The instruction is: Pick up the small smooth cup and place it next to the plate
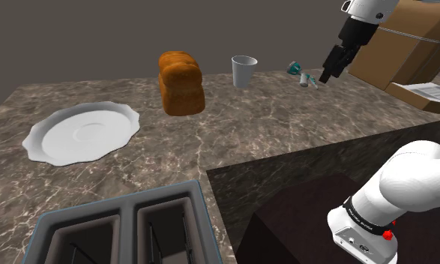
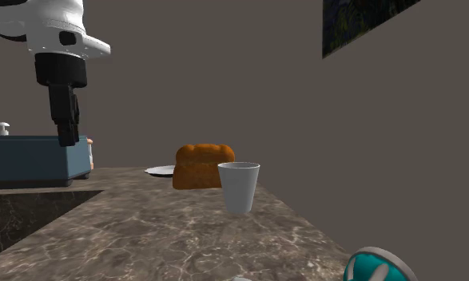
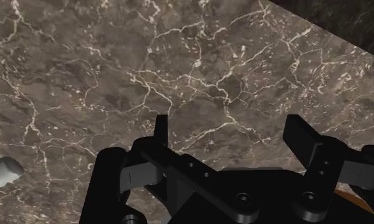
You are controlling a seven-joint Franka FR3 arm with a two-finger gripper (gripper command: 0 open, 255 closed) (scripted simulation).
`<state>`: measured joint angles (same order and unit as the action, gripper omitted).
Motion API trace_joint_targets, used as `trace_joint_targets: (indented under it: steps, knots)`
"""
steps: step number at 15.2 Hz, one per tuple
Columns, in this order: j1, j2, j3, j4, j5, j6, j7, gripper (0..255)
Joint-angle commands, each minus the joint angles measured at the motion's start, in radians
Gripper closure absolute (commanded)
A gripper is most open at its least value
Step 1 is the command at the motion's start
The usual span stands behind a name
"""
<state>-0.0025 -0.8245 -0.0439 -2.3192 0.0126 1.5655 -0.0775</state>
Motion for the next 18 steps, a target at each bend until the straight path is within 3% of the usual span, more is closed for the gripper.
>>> trace_joint_targets:
  steps: [1, 10, 18]
  knots:
    - [0.0, 0.0, 0.0, 0.0, 0.0, 0.0, 0.0, 0]
    - [0.004, 0.378, -0.055, 0.236, 0.042, 0.108, -0.018, 0]
    - [0.001, 0.72, -0.103, 0.537, 0.113, 0.111, -0.047, 0]
